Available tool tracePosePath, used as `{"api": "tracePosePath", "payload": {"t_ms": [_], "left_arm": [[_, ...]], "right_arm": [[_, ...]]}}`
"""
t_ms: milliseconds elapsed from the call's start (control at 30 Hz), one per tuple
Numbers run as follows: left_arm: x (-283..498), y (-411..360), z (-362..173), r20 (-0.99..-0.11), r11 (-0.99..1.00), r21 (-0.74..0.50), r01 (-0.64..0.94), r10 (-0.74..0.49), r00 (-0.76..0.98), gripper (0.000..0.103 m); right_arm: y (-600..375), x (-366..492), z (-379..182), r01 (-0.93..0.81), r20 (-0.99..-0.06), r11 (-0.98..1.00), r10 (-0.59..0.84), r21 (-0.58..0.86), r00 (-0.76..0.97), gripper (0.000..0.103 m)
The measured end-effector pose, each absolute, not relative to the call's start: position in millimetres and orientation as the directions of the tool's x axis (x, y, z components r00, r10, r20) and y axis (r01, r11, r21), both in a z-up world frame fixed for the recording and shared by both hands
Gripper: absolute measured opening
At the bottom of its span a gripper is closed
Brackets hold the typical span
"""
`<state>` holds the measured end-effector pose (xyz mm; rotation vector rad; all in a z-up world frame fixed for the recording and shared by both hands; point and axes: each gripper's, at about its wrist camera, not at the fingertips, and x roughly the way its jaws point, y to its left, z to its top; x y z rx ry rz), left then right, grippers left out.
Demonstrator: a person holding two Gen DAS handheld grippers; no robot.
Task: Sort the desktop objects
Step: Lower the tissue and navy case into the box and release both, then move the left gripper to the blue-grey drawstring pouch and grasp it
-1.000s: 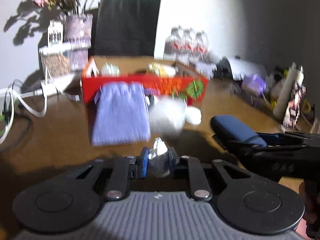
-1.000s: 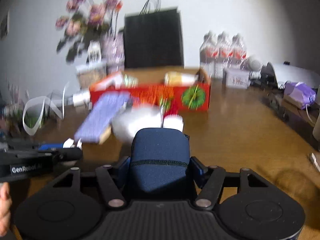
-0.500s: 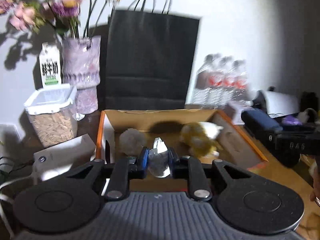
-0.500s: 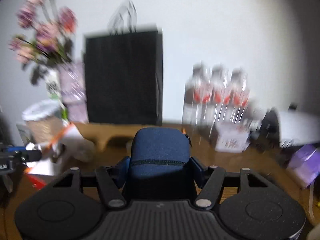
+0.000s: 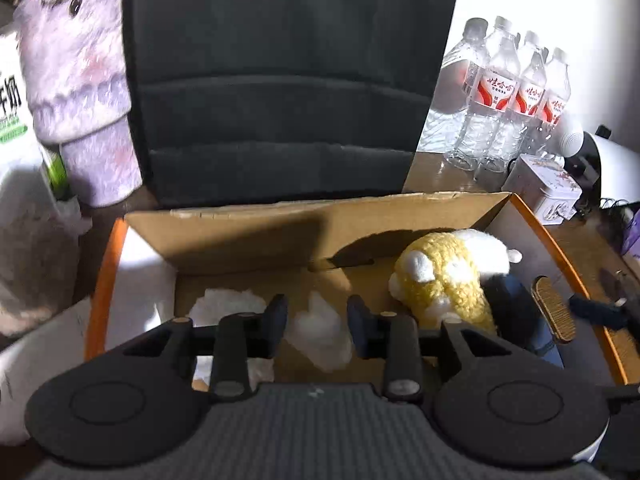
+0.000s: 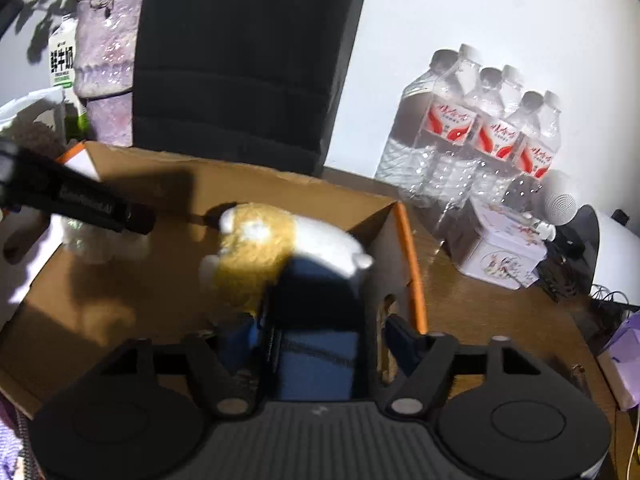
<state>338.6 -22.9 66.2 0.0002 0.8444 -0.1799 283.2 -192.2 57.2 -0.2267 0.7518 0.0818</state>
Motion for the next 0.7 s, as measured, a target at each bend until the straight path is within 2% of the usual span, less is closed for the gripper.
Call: {"api": "tracePosePath", "payload": {"t_ms": [267,433,467,500,700], "left_arm": [[308.0,-5.5,101.8,-0.697,0.989,-0.059,0.133,-0.137,0.704,0.075],[241.7,3.6,126.5,-0.620,0.995,0.025,0.098,-0.061,0.782,0.093],[223.6,5.3,127.5,-0.605,0.996,0.033,0.086,-0.048,0.795,0.101],[207.5,6.8,127.0,-0.596,0.996,0.034,0.081,-0.044,0.802,0.101],[98.3,11.2,99.1,-0.571,0.996,-0.028,0.079,-0.081,0.817,0.103]], "right_arm": [[-199.7,267.3,103.3,-0.168,-0.617,0.985,0.111,-0.034,0.779,0.074],[-204.0,222.1,115.3,-0.190,-0.579,0.981,0.172,0.031,0.797,0.076],[-206.5,208.6,115.9,-0.187,-0.566,0.981,0.179,0.044,0.805,0.079],[-208.9,194.9,115.0,-0.190,-0.556,0.980,0.189,0.057,0.810,0.086],[-215.9,105.8,92.5,-0.192,-0.535,0.976,0.219,0.106,0.816,0.087]]}}
